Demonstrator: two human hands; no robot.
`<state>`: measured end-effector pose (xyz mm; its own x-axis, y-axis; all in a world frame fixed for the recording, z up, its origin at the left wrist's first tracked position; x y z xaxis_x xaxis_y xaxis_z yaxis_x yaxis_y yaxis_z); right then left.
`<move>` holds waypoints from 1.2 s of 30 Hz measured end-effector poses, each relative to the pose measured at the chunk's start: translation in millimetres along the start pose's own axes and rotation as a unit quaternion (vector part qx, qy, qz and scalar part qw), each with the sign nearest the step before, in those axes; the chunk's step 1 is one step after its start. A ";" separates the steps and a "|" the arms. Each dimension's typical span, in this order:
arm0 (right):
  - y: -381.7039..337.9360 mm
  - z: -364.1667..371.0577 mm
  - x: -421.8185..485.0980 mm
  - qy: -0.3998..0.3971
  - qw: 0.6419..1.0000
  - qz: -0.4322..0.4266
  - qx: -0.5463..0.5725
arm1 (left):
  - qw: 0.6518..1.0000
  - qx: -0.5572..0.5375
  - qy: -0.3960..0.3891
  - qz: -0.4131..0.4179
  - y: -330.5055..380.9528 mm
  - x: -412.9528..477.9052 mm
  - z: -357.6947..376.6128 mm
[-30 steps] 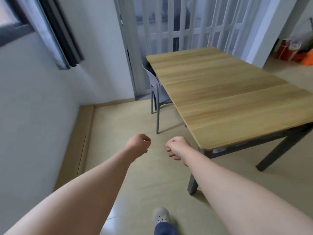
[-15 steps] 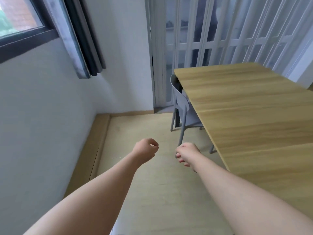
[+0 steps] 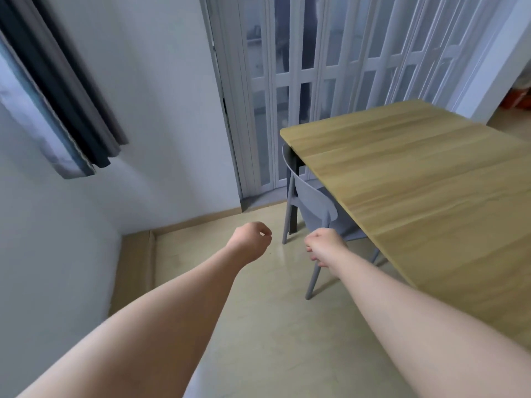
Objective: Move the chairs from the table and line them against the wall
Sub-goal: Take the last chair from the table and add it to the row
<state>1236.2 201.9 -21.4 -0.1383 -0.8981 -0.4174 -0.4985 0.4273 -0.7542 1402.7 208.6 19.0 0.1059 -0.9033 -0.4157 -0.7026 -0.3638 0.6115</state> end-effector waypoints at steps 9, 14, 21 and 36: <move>-32.7 -28.6 133.8 0.051 0.998 0.027 -0.038 | 0.998 0.035 -0.042 0.029 49.6 142.4 -14.6; -59.6 -49.5 212.2 0.062 0.993 0.013 -0.104 | 0.997 0.061 -0.047 0.024 88.5 224.3 -20.8; -71.4 -49.7 291.1 -0.004 0.983 0.060 -0.171 | 0.963 0.229 -0.047 0.137 145.1 329.2 -9.5; -67.5 7.2 337.6 0.054 0.990 0.131 -0.001 | 0.669 0.468 -0.286 0.501 165.5 421.6 36.4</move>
<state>1229.3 -129.4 -115.1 -0.3531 -0.7625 -0.5421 -0.4356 0.6468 -0.6260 1305.5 -224.2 -79.6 -0.8474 -0.2533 -0.4666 -0.3790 0.9040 0.1976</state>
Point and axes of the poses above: each hand's wrist, its own x-axis towards the middle knuckle, its own z-axis out of the palm, y = z × x, the point moved 6 cm from there along x, towards the middle knuckle, and after that the axes turned 4 degrees about -z, right-handed, at the moved point
